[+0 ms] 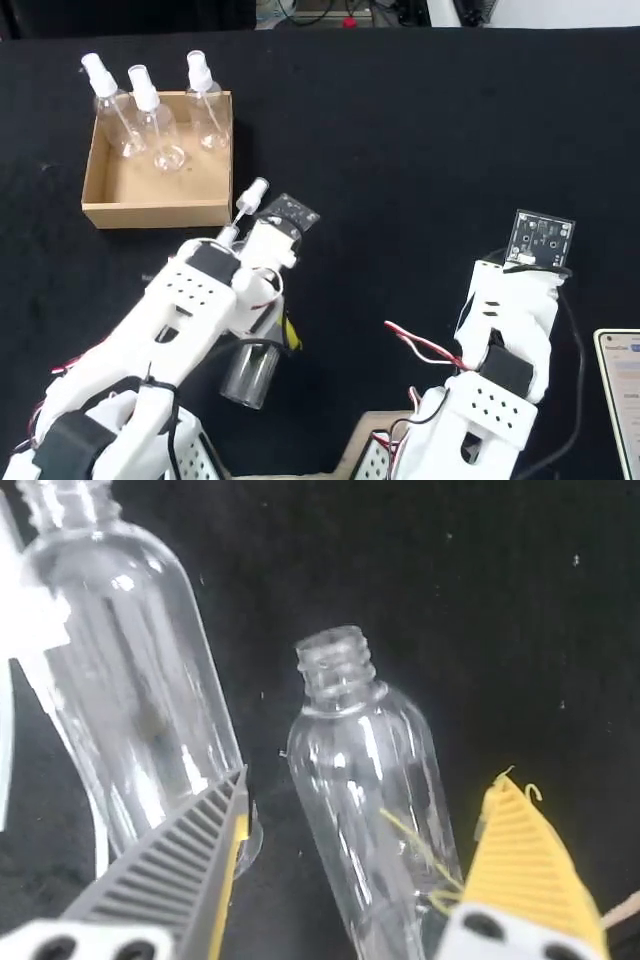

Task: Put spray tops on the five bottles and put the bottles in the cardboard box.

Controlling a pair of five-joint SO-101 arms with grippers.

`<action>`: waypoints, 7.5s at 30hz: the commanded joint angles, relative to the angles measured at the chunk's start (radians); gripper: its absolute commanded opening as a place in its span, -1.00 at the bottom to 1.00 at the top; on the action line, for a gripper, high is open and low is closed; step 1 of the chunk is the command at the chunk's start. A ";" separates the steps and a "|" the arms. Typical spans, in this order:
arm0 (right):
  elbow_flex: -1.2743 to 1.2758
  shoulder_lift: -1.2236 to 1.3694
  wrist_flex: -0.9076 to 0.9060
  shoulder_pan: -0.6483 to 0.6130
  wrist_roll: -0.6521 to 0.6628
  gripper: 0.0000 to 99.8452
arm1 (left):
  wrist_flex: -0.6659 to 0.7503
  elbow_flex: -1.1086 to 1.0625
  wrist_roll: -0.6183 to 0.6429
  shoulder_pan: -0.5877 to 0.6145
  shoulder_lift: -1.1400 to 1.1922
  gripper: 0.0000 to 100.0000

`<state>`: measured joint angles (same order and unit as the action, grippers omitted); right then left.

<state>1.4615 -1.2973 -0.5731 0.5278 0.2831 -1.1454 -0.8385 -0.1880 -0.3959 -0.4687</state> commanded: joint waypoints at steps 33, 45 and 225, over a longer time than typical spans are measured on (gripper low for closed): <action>-0.025 -0.019 -0.003 -0.009 0.005 -0.93 | 0.060 0.122 0.018 0.002 0.302 -0.55; -0.097 -0.019 -0.106 -0.011 0.003 -0.93 | -0.264 0.242 -0.017 0.124 -0.285 -0.55; -2.753 2.192 -1.194 -0.918 -1.036 -0.98 | 0.382 -0.762 0.267 0.708 -1.352 -0.74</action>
<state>-1.2052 0.9229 -1.7315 -0.4081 -0.8186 -0.7664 -1.6118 0.0790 0.3053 -1.8144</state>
